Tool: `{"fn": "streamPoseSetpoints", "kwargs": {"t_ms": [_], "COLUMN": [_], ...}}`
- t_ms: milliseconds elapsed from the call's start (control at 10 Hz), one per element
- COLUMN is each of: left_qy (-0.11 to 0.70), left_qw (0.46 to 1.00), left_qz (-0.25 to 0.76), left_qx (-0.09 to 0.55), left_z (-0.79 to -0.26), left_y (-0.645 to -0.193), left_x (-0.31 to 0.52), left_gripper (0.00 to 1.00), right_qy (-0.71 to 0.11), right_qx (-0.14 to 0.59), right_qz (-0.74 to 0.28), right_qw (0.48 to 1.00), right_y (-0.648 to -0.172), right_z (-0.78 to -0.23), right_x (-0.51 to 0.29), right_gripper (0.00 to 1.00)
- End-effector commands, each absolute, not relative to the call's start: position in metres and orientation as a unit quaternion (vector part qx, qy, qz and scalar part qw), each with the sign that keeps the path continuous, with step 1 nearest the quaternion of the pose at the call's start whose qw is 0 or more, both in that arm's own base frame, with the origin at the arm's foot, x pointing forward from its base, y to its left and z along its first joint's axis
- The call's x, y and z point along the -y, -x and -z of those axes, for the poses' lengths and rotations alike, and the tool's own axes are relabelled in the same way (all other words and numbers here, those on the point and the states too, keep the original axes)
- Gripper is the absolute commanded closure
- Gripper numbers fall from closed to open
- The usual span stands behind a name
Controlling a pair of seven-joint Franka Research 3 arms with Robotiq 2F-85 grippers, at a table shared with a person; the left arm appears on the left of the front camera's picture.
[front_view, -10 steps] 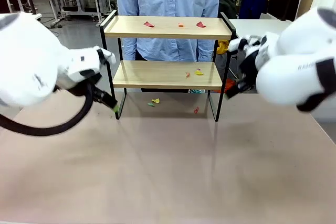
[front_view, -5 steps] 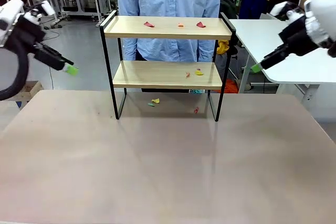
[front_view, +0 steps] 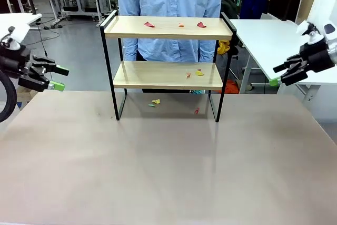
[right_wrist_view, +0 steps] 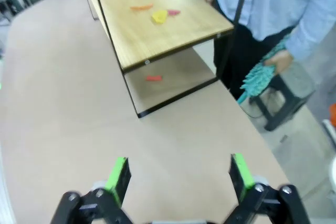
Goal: Clean the shelf.
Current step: Pick up the Duster handed by the human.
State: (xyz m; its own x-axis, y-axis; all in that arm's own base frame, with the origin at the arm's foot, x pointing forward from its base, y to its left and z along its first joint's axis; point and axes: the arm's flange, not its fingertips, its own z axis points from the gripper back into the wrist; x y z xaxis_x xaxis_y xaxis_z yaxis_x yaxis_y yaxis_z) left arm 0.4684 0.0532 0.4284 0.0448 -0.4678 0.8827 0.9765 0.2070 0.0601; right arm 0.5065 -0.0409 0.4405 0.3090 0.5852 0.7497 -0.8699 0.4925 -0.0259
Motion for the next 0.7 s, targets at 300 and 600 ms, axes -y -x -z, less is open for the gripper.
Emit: {"fn": "streamPoseSetpoints", "kwargs": {"t_ms": [300,600], "left_qy": [0.289,0.348], "left_qw": [0.677,0.67], "left_qz": [0.551,0.515], "left_qx": [0.394,0.406], "left_z": [-0.448,-0.416], "left_y": [-0.467,-0.514], "left_x": [-0.045,-0.079], "left_gripper": [0.0,0.0], "right_qy": [-0.179,-0.276], "right_qx": [0.364,0.391], "right_qz": [-0.461,-0.461], "right_qw": [0.789,0.747], "right_y": [-0.501,-0.555], "right_z": [-0.462,-0.445], "right_x": [0.022,0.064], "right_gripper": [0.0,0.0]}}
